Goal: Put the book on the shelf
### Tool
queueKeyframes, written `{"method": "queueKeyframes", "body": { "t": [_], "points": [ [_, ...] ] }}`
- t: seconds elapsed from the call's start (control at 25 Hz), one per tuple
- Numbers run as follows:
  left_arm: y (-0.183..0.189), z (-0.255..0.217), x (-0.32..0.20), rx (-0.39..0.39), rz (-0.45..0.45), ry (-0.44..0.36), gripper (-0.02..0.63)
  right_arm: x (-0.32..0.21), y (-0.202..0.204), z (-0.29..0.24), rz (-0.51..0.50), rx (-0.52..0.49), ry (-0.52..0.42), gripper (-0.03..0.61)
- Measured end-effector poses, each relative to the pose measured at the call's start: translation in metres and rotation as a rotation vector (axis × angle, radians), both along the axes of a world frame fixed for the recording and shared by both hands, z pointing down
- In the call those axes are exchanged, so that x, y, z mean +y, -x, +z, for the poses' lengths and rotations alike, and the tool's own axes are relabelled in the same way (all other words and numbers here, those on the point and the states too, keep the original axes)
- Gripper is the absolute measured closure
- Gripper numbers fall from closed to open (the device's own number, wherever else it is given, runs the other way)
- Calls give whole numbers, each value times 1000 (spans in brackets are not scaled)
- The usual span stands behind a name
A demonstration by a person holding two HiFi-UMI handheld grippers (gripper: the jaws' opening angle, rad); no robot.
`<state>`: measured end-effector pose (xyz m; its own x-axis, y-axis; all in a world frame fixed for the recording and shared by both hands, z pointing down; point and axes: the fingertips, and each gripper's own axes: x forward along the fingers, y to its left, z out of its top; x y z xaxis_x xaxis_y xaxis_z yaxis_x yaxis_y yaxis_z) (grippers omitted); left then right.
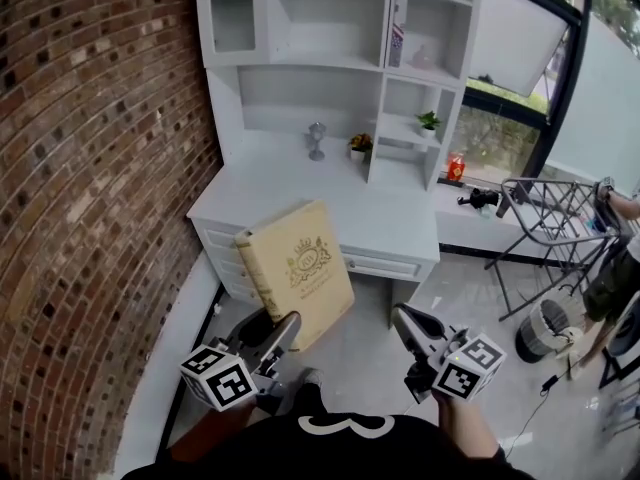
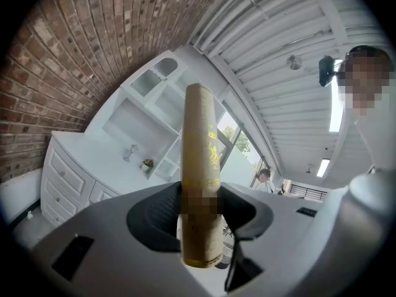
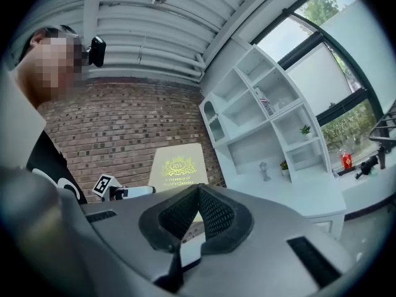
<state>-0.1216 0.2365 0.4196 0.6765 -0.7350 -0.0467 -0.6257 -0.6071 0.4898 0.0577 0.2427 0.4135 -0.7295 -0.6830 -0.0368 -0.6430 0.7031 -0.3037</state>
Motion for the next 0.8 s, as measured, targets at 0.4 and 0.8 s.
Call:
{"method": "queueKeyframes", "body": {
  "t": [0.4, 0.8],
  "points": [
    [7, 6, -131, 9, 35, 54, 430, -127, 12, 9, 30, 6, 73, 568],
    [35, 1, -260, 3, 44, 43, 430, -259, 42, 4, 34, 13, 93, 568]
  ]
}}
